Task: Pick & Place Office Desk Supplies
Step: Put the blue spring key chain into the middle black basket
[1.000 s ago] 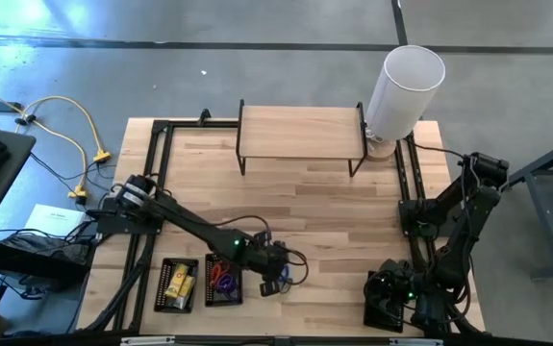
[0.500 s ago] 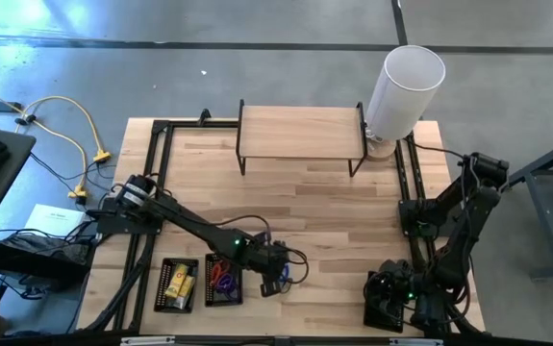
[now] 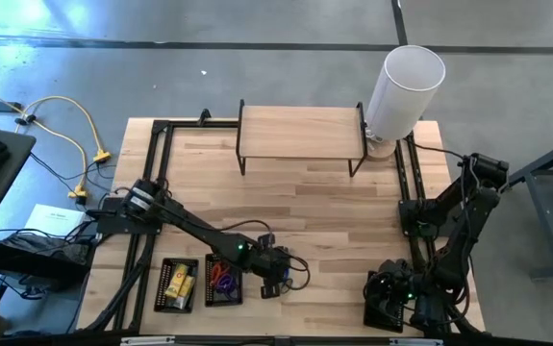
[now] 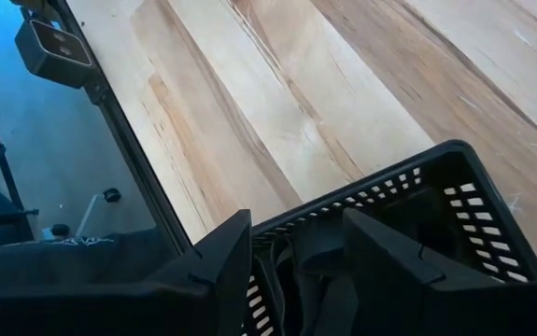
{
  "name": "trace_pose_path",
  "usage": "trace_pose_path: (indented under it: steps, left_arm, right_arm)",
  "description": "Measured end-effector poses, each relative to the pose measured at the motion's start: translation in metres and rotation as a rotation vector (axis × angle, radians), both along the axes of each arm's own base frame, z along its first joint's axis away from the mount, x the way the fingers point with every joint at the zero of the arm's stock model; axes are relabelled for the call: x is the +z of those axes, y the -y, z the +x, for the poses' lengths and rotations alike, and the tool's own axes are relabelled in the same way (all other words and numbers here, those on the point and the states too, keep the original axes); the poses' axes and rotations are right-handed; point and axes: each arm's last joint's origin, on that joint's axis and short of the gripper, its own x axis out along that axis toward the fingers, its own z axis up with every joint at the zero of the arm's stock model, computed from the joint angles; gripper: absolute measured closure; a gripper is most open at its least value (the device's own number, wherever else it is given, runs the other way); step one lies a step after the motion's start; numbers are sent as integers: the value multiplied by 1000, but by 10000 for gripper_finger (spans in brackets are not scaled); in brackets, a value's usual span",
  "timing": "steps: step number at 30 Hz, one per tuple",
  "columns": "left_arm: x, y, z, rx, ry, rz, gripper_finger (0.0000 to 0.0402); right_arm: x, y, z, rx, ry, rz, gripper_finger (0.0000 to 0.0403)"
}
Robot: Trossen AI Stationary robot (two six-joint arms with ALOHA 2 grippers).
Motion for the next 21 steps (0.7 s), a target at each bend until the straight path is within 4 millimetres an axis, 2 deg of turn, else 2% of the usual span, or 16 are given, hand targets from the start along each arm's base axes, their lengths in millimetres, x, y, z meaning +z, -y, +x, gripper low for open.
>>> trace_pose_path:
  steps: [3, 11, 21]
  left_arm:
    - [-8, 0, 2, 10, -9, 23, 240]
    - [-11, -3, -3, 25, -56, 82, 240]
    - [-41, 0, -2, -19, -168, 59, 246]
  right_arm:
    - [0, 0, 0, 1, -2, 2, 245]
    - [0, 0, 0, 2, -3, 3, 245]
    - [0, 0, 0, -1, 2, 0, 245]
